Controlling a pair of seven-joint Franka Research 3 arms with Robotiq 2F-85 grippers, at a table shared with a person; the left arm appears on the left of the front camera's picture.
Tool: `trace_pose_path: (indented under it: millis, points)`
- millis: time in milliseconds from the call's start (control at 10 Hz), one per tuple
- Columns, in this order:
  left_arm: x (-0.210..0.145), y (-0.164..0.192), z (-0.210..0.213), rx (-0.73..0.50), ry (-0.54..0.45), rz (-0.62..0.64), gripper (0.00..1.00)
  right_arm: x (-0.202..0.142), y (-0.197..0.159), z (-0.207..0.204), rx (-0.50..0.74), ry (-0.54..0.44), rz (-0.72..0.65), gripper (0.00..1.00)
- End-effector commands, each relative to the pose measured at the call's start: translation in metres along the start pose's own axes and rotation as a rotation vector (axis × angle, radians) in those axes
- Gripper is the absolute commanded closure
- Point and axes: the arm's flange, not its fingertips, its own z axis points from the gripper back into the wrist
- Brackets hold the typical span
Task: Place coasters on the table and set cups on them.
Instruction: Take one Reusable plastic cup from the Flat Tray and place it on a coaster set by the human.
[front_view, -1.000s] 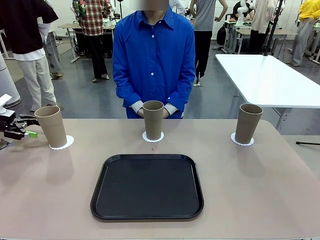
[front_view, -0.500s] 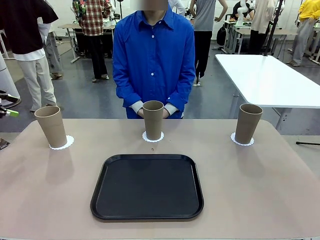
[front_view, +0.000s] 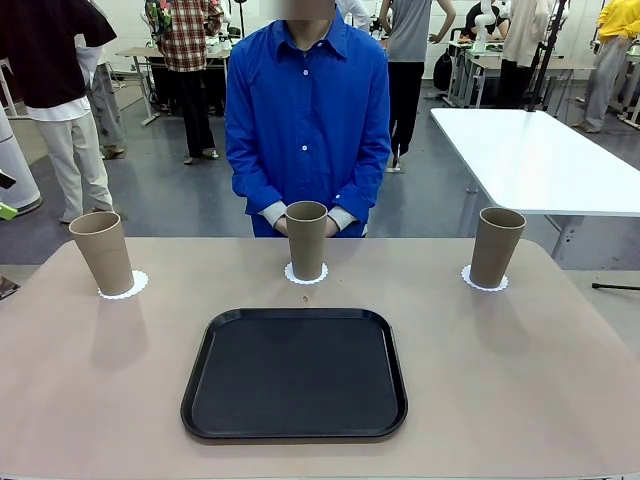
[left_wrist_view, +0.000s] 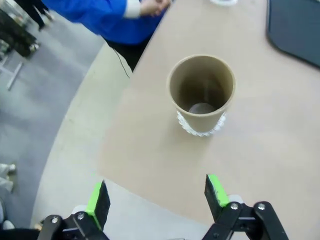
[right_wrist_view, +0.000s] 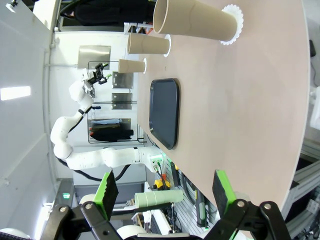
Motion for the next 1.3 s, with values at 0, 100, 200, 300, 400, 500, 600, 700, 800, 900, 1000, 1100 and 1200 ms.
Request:
trace_pose_path:
  millis: [0, 100, 200, 300, 400, 500, 600, 700, 800, 900, 1000, 1100, 1200]
  points:
    - [0.02, -0.022, 0.018, -0.109, 0.103, 0.016, 0.0, 0.0, 0.001, 0.001, -0.004, -0.002, -0.007, 0.0]
    - [0.025, -0.033, 0.023, -0.144, 0.135, 0.01, 0.0, 0.0, 0.001, 0.001, -0.004, -0.002, -0.007, 0.0]
    - [0.028, -0.042, 0.023, -0.144, 0.153, 0.001, 0.0, 0.0, 0.001, 0.001, -0.004, -0.002, -0.007, 0.0]
    - [0.03, -0.05, 0.024, -0.154, 0.168, -0.008, 0.0, 0.0, 0.001, 0.001, -0.004, -0.002, -0.007, 0.0]
    - [0.03, -0.056, 0.024, -0.159, 0.173, -0.012, 0.0, 0.0, 0.001, 0.001, -0.004, -0.002, -0.007, 0.0]
    - [0.031, -0.061, 0.021, -0.185, 0.153, 0.0, 0.0, 0.0, 0.001, 0.001, -0.004, -0.002, -0.007, 0.0]
    - [0.028, -0.061, 0.02, -0.198, 0.143, 0.004, 0.0, 0.0, 0.001, 0.001, -0.004, -0.002, -0.007, 0.0]
    - [0.029, -0.053, 0.021, -0.168, 0.152, -0.021, 0.0, 0.0, 0.001, 0.001, -0.004, -0.002, -0.007, 0.0]
    - [0.029, -0.053, 0.021, -0.168, 0.152, -0.021, 0.0, 0.0, 0.001, 0.001, -0.004, -0.002, -0.007, 0.0]
    - [0.029, -0.053, 0.021, -0.168, 0.152, -0.021, 0.0, 0.0, 0.001, 0.001, -0.004, -0.002, -0.007, 0.0]
    - [0.029, -0.053, 0.021, -0.168, 0.152, -0.021, 0.0, 0.0, 0.001, 0.001, -0.004, -0.002, -0.007, 0.0]
    - [0.029, -0.053, 0.021, -0.168, 0.152, -0.021, 0.0, 0.0, 0.001, 0.001, -0.004, -0.002, -0.007, 0.0]
    - [0.029, -0.053, 0.021, -0.168, 0.152, -0.021, 0.0, 0.0, 0.001, 0.001, -0.004, -0.002, -0.007, 0.0]
